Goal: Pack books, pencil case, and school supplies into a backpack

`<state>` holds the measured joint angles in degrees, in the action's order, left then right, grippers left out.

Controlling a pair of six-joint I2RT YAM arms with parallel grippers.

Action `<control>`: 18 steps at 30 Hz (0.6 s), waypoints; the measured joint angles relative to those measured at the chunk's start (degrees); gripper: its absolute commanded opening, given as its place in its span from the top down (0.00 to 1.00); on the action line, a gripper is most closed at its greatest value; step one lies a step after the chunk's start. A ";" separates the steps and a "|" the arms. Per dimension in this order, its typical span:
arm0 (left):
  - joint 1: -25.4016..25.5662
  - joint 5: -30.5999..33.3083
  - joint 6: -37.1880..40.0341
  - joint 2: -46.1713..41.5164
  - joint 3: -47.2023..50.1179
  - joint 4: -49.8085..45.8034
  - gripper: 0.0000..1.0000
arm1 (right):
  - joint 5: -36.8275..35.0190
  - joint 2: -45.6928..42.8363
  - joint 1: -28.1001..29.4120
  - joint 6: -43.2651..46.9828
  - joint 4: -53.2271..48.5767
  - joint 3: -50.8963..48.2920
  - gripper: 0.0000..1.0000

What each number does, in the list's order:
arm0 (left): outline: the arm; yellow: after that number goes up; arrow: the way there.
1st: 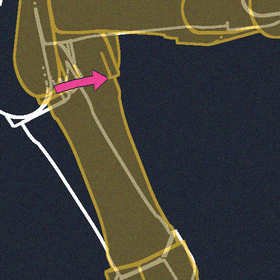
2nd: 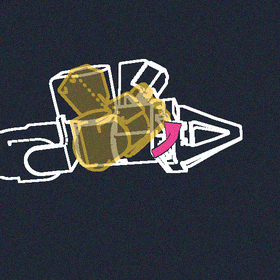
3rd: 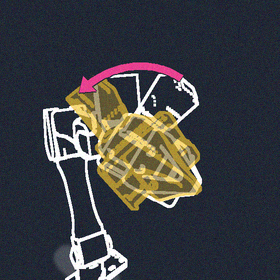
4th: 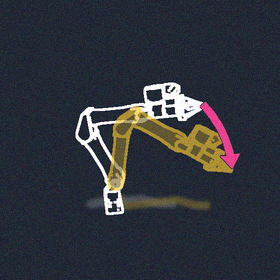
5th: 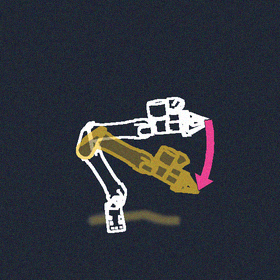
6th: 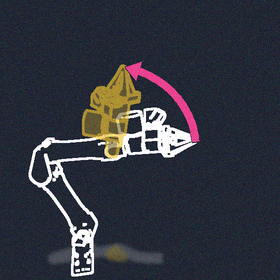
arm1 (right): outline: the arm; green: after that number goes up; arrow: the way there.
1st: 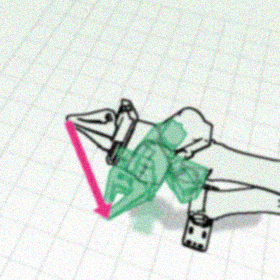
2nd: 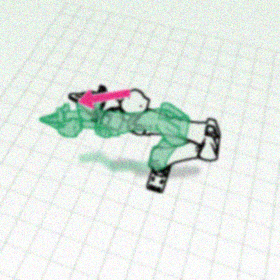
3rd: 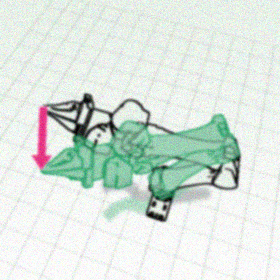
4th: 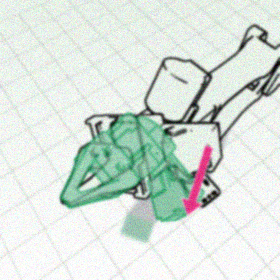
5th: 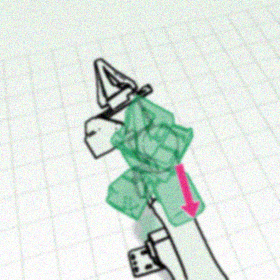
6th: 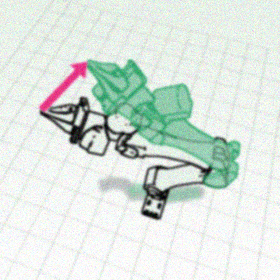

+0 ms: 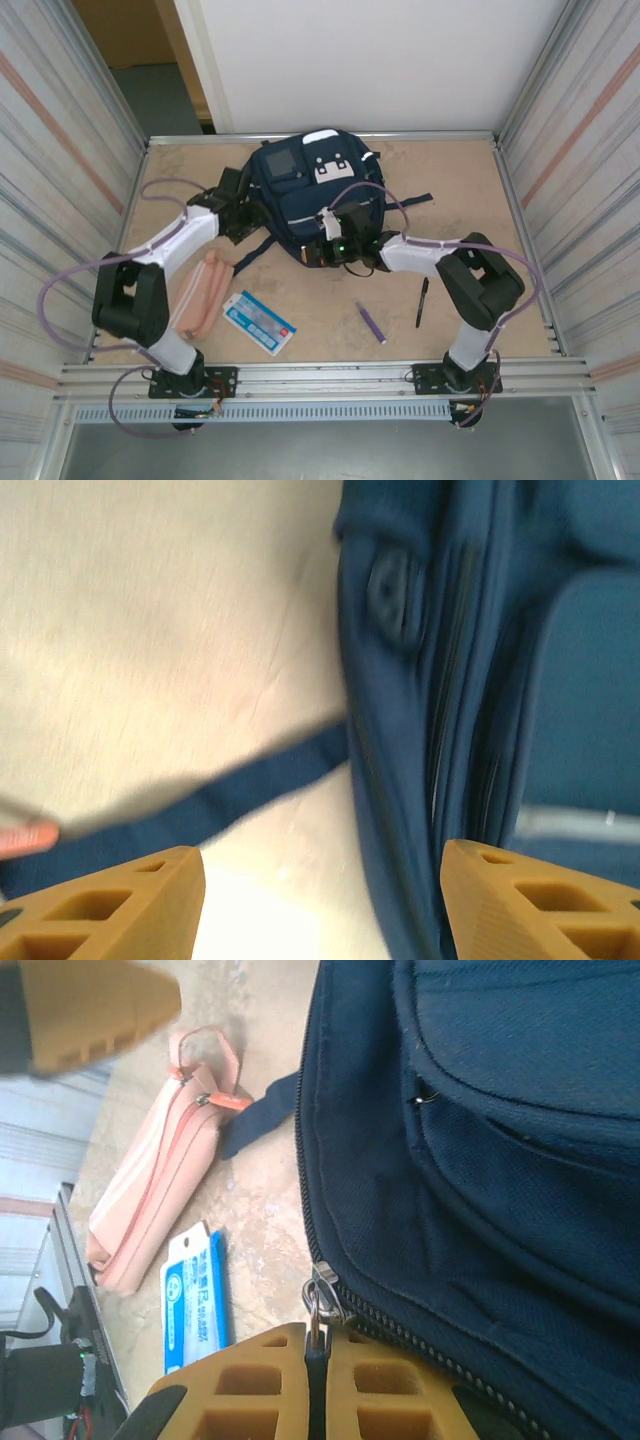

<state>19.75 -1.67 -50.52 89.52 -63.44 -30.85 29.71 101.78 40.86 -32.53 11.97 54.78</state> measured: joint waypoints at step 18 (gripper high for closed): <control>4.04 -8.90 -11.87 4.46 7.48 11.08 1.00 | 3.32 3.48 1.44 1.25 0.15 1.33 1.00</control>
<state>23.79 -10.57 -62.39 93.97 -55.96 -19.77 33.04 105.25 42.30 -31.29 12.12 56.12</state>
